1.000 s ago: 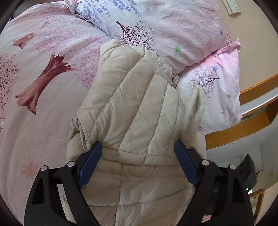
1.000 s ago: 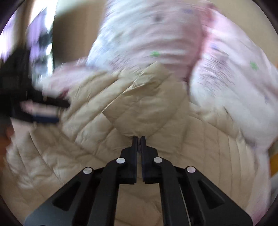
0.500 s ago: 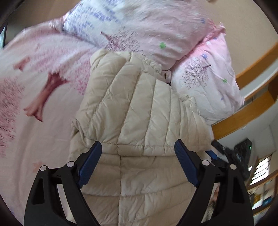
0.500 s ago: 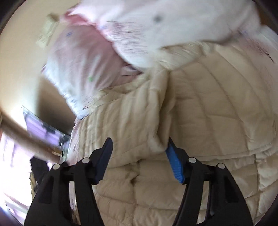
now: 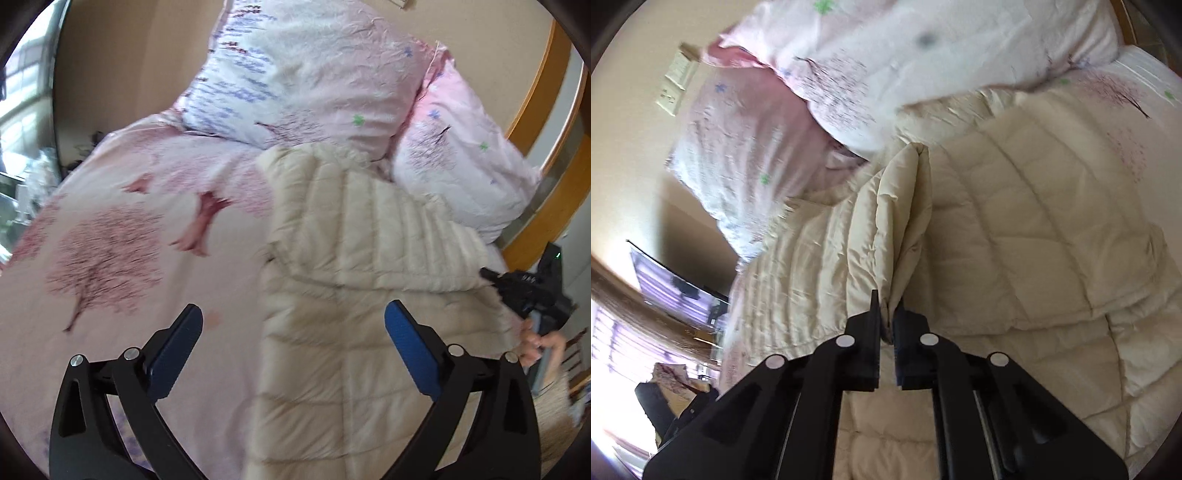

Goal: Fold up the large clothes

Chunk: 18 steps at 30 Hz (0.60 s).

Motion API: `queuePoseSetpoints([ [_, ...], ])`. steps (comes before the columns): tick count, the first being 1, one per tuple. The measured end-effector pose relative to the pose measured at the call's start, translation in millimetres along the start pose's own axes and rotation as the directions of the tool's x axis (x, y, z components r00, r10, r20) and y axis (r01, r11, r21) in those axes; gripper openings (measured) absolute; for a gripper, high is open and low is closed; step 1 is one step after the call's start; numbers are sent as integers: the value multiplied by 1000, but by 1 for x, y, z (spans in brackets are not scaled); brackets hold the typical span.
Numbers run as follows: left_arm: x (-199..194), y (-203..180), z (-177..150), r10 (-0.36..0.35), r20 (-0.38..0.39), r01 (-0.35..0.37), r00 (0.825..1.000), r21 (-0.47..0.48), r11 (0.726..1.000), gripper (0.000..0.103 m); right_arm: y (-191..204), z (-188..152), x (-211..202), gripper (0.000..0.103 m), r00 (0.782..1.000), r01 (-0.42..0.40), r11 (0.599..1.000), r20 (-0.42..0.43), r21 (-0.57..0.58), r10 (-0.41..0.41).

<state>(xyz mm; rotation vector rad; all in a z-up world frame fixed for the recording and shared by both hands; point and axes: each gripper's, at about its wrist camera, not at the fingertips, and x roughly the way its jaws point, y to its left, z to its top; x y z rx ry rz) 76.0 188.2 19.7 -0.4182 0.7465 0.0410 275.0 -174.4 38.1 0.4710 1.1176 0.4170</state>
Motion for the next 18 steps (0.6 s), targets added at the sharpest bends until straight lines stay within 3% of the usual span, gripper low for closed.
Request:
queuePoseSetpoints([
  [5,-7,8,-23,45,-47,-43,998,47,998,100,-14,-6,20,9,994,81,996,-81,25,-79],
  [7,-13,10,-32,40,-54,-37,998,56,998,100,-13,-6,14,19,993,69,998,-93,10,-67],
  [9,-17,14,-40,13,-71,-9,997,55,998,100,-12,-9,-7,48,995,47,999,-83,-21,-49],
  [11,-21,20,-48,-49,-95,51,994,27,998,99,-14,-17,-37,61,998,18,998,-60,-61,-22],
  [14,-26,30,-60,-134,-136,131,982,-28,991,91,-29,-31,-82,70,998,-1,993,-55,-118,-5],
  [18,-31,36,-74,-189,-174,180,966,-70,981,84,-71,-60,-140,72,995,84,990,-39,-116,-89],
])
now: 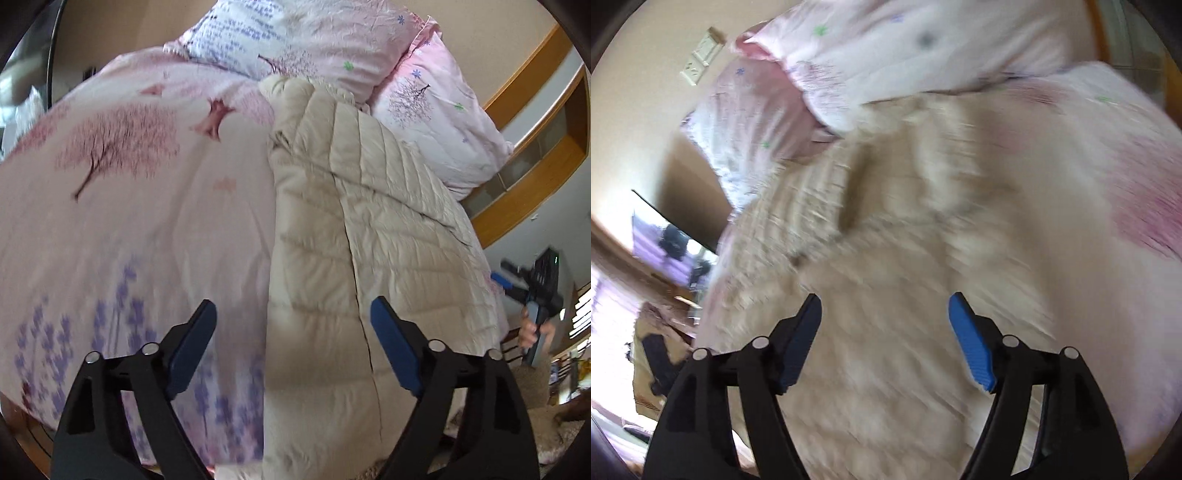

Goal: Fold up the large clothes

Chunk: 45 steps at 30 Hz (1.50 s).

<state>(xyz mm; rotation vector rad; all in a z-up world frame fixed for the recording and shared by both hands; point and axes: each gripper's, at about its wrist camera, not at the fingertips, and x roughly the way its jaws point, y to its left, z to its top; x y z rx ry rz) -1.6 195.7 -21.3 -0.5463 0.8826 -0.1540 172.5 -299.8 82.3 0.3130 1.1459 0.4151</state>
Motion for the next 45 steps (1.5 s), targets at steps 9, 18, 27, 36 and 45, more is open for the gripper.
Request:
queuePoseSetpoints([
  [9,-8,-15,-37,-59,-36,60,998,39,997,76,-83,-66,-40,69,998,43,990,-56,137,-36],
  [18,-19,-17,-63,-118,-29,118,993,8,993,72,-105,-88,-34,56,983,-116,976,-123,184,140],
  [27,-29,-19,-82,-122,-53,123,991,-1,992,72,-110,-114,-45,60,971,-71,982,-212,174,108],
  [36,-8,-7,-90,-143,-119,133,983,-83,988,56,-105,-122,-20,35,932,-216,952,-246,216,267],
  [45,-19,-4,-94,-224,-87,216,971,-90,972,13,-72,-119,-38,14,930,-267,957,-228,116,287],
])
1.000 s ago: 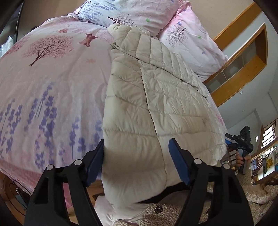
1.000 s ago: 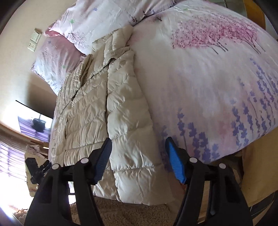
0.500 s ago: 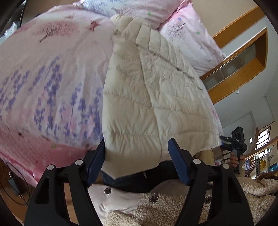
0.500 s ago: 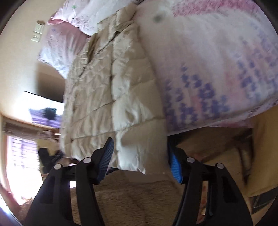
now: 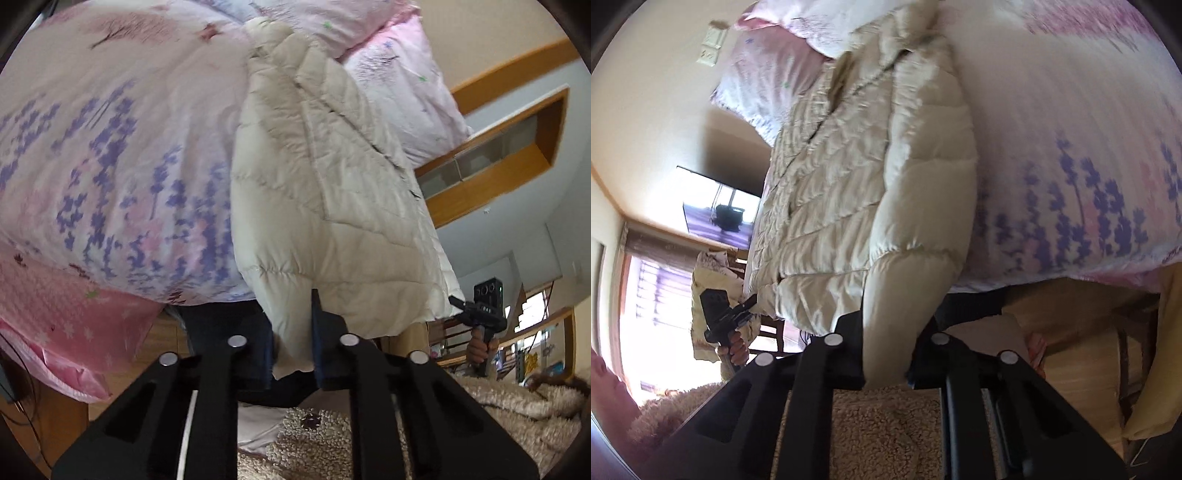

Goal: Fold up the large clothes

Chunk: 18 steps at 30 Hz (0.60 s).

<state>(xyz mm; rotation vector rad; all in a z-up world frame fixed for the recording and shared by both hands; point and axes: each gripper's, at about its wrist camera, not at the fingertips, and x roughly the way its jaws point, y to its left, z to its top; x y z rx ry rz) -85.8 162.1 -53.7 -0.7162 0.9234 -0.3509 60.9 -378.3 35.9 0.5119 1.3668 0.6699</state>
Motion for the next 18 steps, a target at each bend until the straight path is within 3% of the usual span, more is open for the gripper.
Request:
queuePoseSetpoints([
  [3,-8,-9,4,-2,31,1,1000,28,1000,10,16,6,-8,13,999,14,999,32,-38,-13],
  [7,-26,-24,19,7,126,-17,992,80,997,9,41,12,-25,12,988,19,993,155,-115,-1],
  [10,-35,-33,34,33,202,-52,979,88,995,9,62,19,-38,11,955,71,981,297,-181,-14],
  [13,-40,-37,55,49,263,-70,964,69,995,9,85,26,-47,11,896,156,961,443,-228,-40],
  [15,-41,-40,66,74,298,-98,952,67,993,9,101,32,-49,11,845,232,939,531,-255,-65],
  [18,-42,-47,88,93,345,-120,934,57,991,9,119,46,-49,11,787,310,913,610,-266,-90],
])
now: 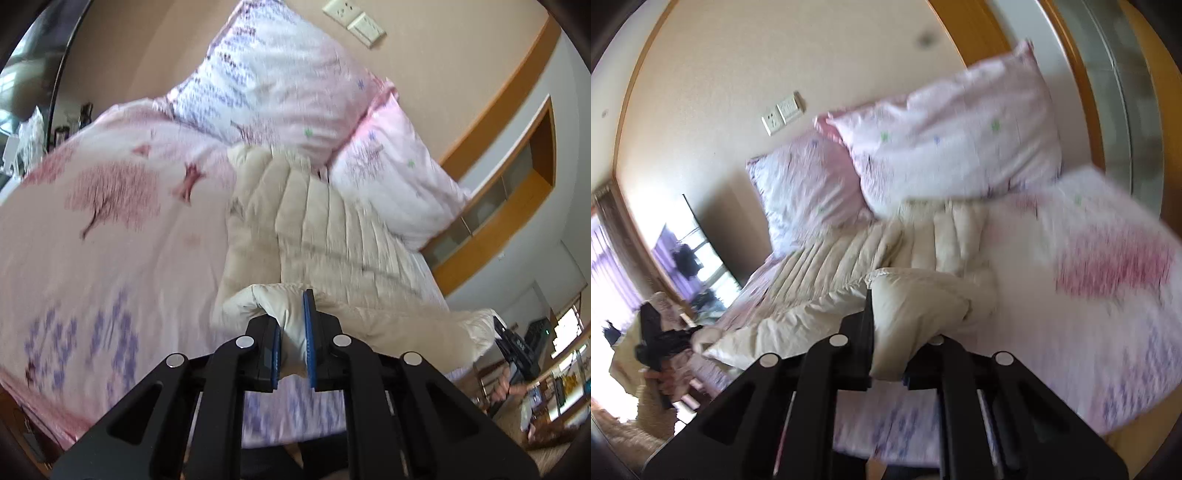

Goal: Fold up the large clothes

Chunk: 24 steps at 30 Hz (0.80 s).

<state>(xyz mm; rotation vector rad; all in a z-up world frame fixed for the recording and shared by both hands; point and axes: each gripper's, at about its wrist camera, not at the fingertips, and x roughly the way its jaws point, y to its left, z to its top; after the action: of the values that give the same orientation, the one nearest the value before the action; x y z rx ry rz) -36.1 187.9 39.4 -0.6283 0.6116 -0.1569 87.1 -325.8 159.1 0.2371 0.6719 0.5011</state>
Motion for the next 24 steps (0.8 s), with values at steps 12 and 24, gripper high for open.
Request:
queuePoseSetpoints([
  [12,41,-14,81,53,79,-55,995,21,998,9,19,51,49,11,979,122,990,174,-72,-108],
  [24,106,-24,169,82,155,-88,984,32,996,9,18,114,134,11,948,213,972,263,-101,-180],
])
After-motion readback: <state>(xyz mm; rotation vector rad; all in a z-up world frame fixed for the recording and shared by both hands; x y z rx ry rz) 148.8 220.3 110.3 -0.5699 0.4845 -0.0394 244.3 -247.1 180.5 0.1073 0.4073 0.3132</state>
